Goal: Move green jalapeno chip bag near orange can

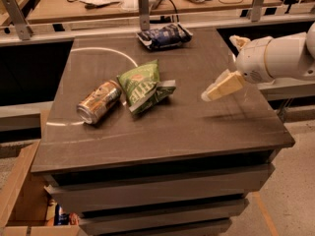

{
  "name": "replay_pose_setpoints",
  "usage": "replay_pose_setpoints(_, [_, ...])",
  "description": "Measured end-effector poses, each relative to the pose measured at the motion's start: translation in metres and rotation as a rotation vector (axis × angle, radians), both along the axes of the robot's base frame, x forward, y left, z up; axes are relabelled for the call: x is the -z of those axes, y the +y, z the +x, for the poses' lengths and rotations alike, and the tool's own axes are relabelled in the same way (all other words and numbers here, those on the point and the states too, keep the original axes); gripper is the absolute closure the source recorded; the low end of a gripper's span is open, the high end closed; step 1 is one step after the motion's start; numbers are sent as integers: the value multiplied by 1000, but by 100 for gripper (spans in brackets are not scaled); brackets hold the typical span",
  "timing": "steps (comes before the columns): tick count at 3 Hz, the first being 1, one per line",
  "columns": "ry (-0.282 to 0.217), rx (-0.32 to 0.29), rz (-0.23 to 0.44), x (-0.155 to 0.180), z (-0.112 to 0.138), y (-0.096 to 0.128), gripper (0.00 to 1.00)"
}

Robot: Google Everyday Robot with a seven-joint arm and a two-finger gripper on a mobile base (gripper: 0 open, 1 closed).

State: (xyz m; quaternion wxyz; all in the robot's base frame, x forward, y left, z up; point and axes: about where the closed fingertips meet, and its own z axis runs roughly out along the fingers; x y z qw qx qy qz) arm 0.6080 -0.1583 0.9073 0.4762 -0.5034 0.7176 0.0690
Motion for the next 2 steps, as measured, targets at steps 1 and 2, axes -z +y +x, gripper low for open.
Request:
replay_pose_setpoints(1, [-12,28,-6,-4,2,-4,0])
replay_pose_setpoints(2, [-12,28,-6,-4,2,-4,0])
